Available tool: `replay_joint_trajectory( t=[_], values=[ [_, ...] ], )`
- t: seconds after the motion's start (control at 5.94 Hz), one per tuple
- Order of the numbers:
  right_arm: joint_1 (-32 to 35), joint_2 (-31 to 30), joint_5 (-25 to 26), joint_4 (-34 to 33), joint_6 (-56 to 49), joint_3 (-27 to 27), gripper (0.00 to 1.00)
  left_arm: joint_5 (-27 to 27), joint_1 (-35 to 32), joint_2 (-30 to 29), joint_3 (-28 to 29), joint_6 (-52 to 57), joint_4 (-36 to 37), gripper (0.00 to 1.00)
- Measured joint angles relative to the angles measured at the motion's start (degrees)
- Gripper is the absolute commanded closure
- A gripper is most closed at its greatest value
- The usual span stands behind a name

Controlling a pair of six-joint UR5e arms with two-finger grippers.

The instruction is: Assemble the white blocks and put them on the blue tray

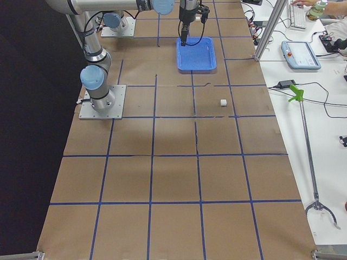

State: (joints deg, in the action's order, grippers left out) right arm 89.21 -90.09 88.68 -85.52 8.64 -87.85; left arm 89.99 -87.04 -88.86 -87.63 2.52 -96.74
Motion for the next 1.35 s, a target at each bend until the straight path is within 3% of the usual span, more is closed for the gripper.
replay_joint_trajectory(
  t=[0.84,1.35],
  values=[
    [-0.09,-0.05,-0.35,-0.17,-0.69,-0.99,0.00,0.05,0.69,-0.06,0.26,0.12,0.06,0.01],
    [-0.83,0.02,0.44,-0.78,-22.06,-1.04,0.00,0.94,2.05,-0.30,0.62,2.04,1.01,0.01]
  ],
)
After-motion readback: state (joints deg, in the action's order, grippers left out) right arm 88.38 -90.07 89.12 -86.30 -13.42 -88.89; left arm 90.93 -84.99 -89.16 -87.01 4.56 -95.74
